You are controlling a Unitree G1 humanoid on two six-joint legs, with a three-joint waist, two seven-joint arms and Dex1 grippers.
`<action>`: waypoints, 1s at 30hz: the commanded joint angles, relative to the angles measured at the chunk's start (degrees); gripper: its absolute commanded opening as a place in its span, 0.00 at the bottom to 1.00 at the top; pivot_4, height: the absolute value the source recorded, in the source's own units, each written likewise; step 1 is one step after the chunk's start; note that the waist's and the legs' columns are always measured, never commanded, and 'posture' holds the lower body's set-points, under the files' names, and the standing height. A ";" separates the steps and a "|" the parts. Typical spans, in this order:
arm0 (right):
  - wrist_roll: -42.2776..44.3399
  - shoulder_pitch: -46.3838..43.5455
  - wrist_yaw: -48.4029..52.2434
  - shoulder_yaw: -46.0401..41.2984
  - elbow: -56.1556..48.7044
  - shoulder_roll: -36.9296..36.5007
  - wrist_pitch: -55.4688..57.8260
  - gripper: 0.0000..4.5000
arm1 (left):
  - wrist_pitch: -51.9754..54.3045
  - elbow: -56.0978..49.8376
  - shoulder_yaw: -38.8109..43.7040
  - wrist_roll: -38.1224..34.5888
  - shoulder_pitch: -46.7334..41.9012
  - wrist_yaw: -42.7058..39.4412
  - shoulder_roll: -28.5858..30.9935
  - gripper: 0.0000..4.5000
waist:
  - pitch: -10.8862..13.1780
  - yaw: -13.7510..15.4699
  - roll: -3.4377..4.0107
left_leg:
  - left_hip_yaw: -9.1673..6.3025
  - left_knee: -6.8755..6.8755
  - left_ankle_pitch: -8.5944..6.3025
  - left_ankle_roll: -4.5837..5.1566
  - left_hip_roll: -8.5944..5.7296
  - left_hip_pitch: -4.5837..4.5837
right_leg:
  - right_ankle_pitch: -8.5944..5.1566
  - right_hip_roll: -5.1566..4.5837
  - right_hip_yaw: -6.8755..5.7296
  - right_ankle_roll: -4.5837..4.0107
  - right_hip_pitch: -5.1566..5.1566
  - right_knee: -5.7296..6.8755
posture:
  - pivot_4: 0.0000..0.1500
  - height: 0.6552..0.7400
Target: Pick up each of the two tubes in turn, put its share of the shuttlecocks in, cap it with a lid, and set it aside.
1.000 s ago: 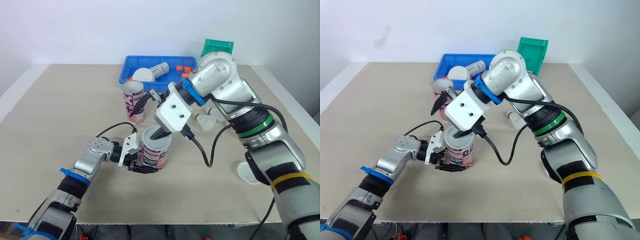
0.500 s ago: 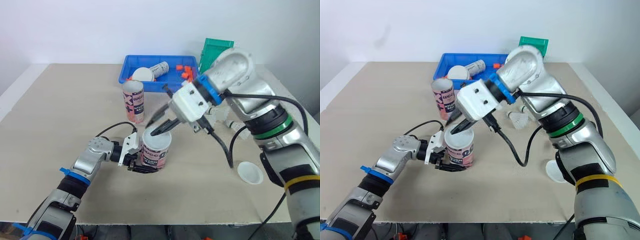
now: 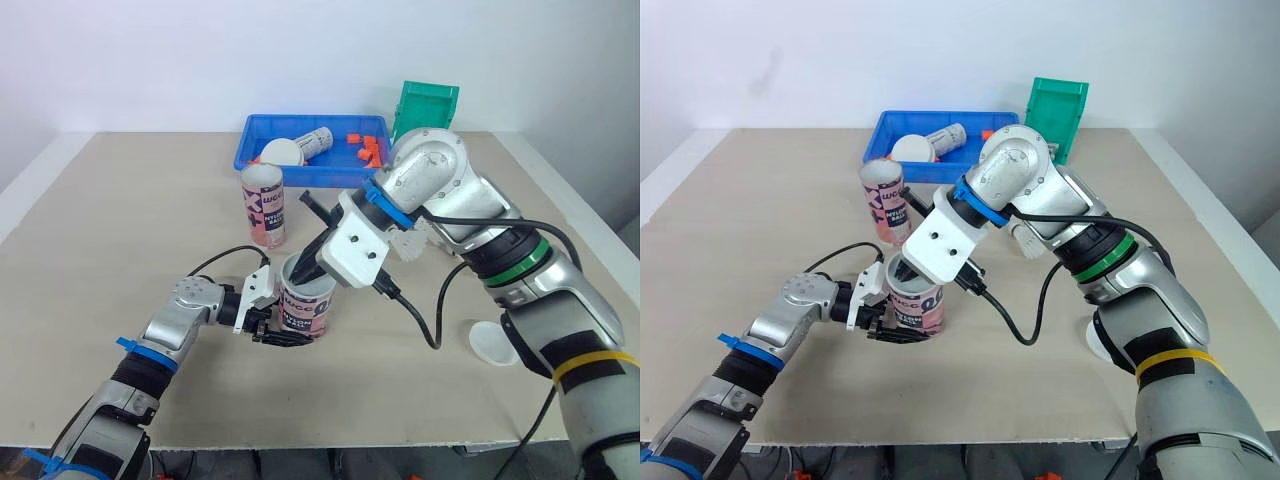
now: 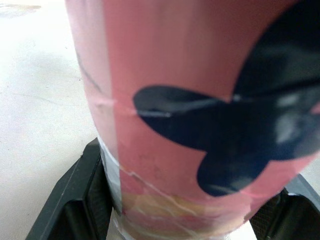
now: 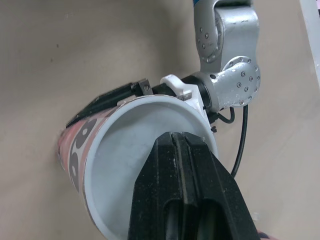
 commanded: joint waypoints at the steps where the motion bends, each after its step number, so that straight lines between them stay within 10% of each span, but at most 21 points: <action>1: 4.08 0.02 2.37 0.89 1.17 0.08 5.45 0.02 | 1.67 2.27 -1.69 4.38 2.05 0.47 2.76 0.67 | -0.03 -0.13 -0.08 | -0.01 0.00 -0.01 -0.01 0.00 0.04 | 0.01 -0.01 0.02 -0.01 -0.06 0.00 | 1.00 0.57; 6: 11.92 -1.17 2.37 -4.97 0.16 -2.34 11.94 0.02 | 1.67 1.86 -1.71 4.31 2.33 0.52 2.87 0.67 | -0.01 -0.06 -0.09 | 0.03 -0.04 -0.02 -0.03 -0.01 -0.21 | 0.06 -0.04 0.06 -0.05 -0.17 0.00 | 1.00 0.57; 19: 23.51 15.72 -4.77 -26.01 -14.09 -14.49 31.35 0.99 | 1.77 2.16 -1.23 3.04 1.75 0.00 1.92 0.67 | 0.02 0.45 -0.11 | -0.05 -0.04 -0.25 0.01 -0.03 -0.42 | -0.23 0.01 0.06 0.05 -0.21 -0.05 | 1.00 0.57; 30: 24.96 39.26 -22.80 -33.95 -32.44 -15.12 43.89 0.99 | 3.22 -0.89 2.34 -1.93 1.77 -0.97 1.17 0.67 | 0.27 0.44 0.06 | -0.07 0.03 -0.36 -0.15 -0.04 -0.63 | -0.29 0.10 0.18 0.20 -0.36 -0.07 | 1.00 0.57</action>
